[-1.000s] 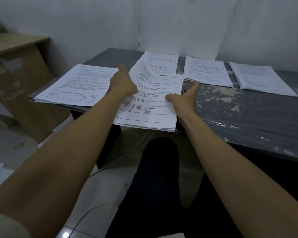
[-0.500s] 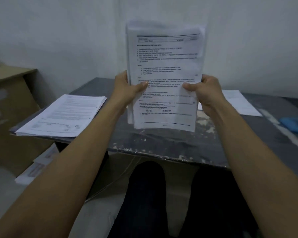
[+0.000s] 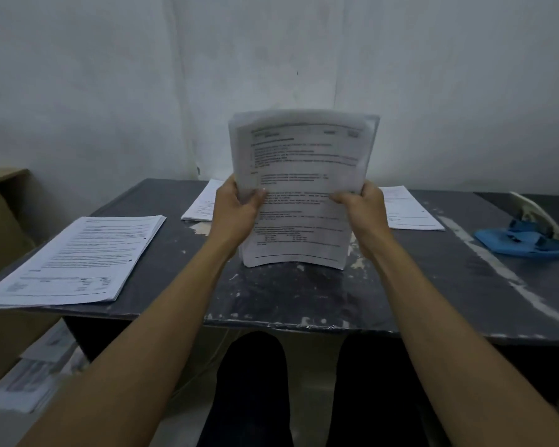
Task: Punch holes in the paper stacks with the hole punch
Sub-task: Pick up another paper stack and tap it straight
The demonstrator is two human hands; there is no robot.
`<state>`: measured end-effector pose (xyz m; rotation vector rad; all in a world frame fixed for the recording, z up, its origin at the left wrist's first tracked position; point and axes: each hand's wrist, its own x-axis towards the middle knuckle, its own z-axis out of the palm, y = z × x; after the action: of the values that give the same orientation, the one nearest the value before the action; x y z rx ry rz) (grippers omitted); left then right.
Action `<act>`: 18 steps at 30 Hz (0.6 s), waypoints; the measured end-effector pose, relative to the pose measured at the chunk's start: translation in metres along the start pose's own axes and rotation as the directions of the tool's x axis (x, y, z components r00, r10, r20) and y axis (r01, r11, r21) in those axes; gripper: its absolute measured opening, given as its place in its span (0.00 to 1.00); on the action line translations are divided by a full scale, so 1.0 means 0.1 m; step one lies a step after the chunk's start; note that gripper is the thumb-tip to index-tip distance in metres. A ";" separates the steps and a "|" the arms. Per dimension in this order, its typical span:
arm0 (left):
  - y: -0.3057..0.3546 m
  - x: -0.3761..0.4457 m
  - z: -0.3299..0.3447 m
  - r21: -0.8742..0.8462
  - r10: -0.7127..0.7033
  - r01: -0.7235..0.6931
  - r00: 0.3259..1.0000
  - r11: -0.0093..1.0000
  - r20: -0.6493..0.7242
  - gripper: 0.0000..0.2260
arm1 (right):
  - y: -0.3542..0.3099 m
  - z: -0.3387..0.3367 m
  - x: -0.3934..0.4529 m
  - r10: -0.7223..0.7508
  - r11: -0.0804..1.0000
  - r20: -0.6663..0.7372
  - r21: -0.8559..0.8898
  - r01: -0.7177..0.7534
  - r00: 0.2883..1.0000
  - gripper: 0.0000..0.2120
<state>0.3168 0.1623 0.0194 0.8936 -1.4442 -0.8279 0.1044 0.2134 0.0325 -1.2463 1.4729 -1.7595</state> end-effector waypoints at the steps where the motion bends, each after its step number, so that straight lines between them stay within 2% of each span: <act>1: 0.03 0.03 0.01 0.016 0.016 -0.016 1.000 1.000 0.003 0.12 | -0.02 -0.01 0.03 -0.021 1.000 0.003 -0.001 0.021 1.000 0.13; 5: 0.15 0.10 0.03 0.020 0.054 -0.054 0.999 0.998 0.000 0.15 | -0.08 -0.09 0.07 -0.080 0.997 -0.007 -0.002 0.080 0.997 0.14; 8: 0.08 0.00 0.09 -0.017 -0.012 0.013 0.999 1.000 0.044 0.19 | 0.05 -0.11 0.01 -0.040 0.999 -0.084 -0.013 0.039 0.996 0.12; 10: 0.02 -0.06 0.12 -0.026 -0.033 0.034 0.999 0.999 0.041 0.18 | 0.15 -0.09 -0.04 -0.007 1.000 -0.092 0.009 0.008 0.996 0.07; 13: 0.07 -0.03 0.12 -0.018 0.033 -0.033 0.999 0.999 -0.010 0.15 | 0.10 -0.06 -0.02 -0.019 1.000 -0.093 0.013 0.020 0.996 0.05; 18: 0.23 0.09 0.15 0.005 0.097 -0.097 0.993 0.995 -0.069 0.12 | -0.05 -0.06 0.08 -0.113 0.993 -0.103 -0.025 0.111 0.988 0.08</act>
<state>0.3007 0.1647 0.0430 0.8386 -1.4169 -0.7167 0.0961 0.2112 0.0400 -1.2870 1.5065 -1.9151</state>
